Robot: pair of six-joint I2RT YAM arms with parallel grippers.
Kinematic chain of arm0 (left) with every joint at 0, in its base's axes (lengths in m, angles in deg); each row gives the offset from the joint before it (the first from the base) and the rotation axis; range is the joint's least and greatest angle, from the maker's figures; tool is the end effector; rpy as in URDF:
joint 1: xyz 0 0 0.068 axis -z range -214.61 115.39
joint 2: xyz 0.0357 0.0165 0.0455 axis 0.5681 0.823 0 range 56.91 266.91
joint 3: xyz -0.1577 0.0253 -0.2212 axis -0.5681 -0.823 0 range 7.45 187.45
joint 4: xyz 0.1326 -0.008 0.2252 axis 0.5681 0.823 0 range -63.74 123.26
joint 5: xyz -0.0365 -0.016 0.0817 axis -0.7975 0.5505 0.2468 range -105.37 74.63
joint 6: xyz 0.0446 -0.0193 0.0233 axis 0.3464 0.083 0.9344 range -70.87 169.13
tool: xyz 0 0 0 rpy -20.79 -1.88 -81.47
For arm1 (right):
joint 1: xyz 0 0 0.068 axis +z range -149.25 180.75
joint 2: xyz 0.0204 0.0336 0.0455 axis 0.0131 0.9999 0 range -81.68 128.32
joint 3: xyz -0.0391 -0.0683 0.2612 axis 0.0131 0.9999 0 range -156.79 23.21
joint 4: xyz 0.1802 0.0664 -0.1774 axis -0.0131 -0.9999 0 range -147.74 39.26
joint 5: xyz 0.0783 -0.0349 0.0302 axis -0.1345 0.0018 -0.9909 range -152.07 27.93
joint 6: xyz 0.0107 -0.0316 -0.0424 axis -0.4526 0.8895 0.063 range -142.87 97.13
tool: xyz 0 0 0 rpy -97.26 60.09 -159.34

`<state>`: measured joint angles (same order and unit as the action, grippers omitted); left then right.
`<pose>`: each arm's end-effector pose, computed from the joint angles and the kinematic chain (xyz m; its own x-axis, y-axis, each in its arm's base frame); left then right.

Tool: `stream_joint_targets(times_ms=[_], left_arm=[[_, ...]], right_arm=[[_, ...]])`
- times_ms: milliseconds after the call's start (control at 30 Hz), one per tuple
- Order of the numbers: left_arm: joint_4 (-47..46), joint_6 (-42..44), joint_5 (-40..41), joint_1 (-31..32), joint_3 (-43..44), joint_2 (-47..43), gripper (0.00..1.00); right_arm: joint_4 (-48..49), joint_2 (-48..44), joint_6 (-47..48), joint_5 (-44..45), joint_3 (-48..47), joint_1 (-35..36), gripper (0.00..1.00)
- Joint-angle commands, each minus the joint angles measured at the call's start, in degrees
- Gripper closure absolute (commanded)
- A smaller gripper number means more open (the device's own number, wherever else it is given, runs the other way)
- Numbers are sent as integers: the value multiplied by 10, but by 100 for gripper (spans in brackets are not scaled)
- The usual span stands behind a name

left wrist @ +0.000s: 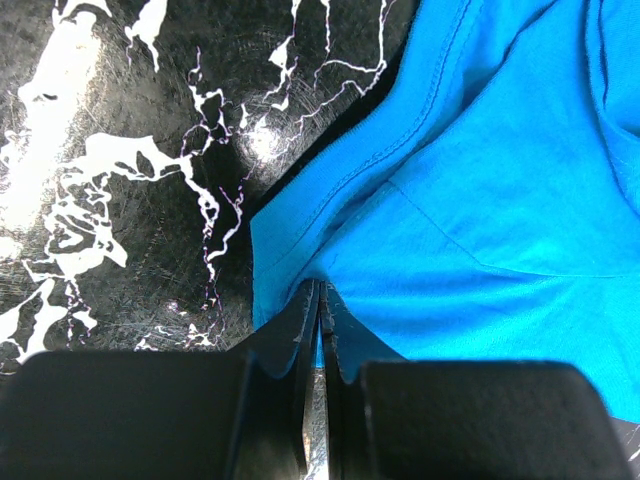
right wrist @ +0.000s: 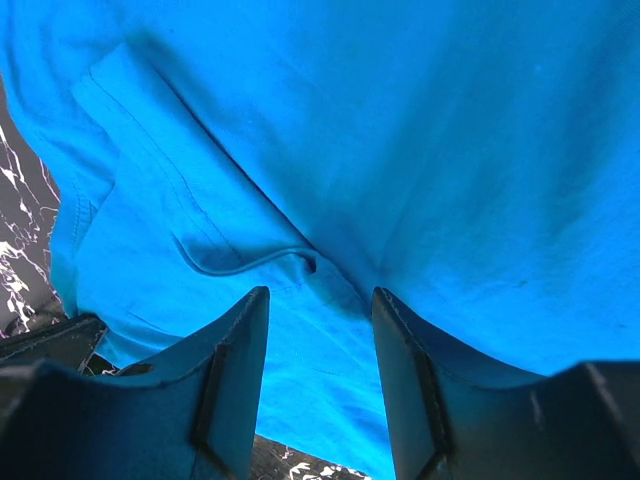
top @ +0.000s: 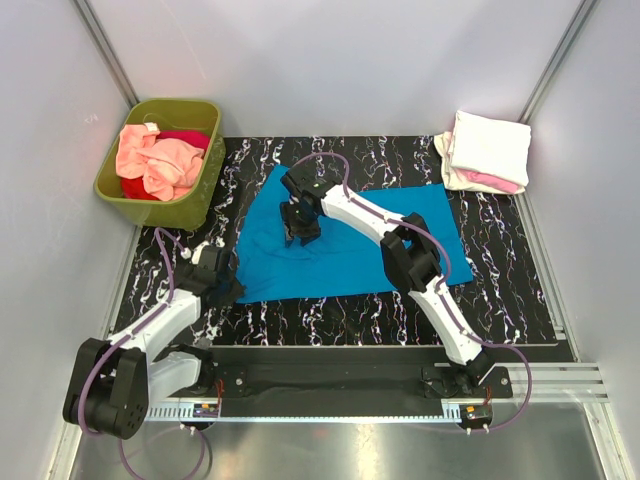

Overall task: Fold and stack the t-shirts
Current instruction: Fold the tshirt

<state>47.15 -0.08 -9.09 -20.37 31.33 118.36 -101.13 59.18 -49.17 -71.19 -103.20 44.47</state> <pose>0.1772 -0.0410 0.1503 -0.6829 -0.6031 -0.4122 -0.5020 0.7973 -0.3350 0.3743 0.3657 0.1784 -0.9104 -0.2653 -0.3175 -0.3656 0.8751 0.3170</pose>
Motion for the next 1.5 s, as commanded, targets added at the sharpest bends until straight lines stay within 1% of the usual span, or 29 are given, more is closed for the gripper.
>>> stream_joint_targets(times_ms=[0, 233, 333, 500, 567, 633, 700, 833, 933, 1133, 1233, 1333, 1467], left_arm=[[28, 1, 25, 3, -20, 4, 92], [28, 0, 28, 5, -20, 3, 91], [28, 0, 29, 6, -21, 3, 91], [28, 0, 29, 6, -21, 3, 91], [28, 0, 29, 6, -21, 2, 91], [27, -1, 29, 7, -21, 2, 91], [27, -1, 29, 6, -21, 2, 91], [28, -1, 29, 6, -21, 2, 91], [28, 0, 29, 7, -22, 2, 91], [27, 0, 29, 7, -22, 2, 91], [28, -1, 29, 7, -22, 2, 91], [28, -1, 29, 7, -22, 1, 91], [28, -1, 29, 7, -23, 1, 91]], right_arm=[[19, -44, 11, 5, -9, 1, 47], [10, -30, 21, 0, -26, 1, 47], [13, -23, 24, -3, -24, 2, 49], [6, -5, 30, -5, -40, 4, 60], [2, 0, 32, -5, -49, 5, 62], [0, 7, 34, -6, -56, 5, 68], [-3, 13, 38, -5, -60, 5, 70], [-8, 14, 42, -2, -63, 5, 69], [-8, 15, 45, 7, -61, 5, 62], [-7, 20, 47, 3, -56, 5, 60], [-1, 17, 46, -1, -44, 5, 61], [1, 14, 47, 9, -32, 5, 59], [2, 19, 48, 3, -32, 5, 59]])
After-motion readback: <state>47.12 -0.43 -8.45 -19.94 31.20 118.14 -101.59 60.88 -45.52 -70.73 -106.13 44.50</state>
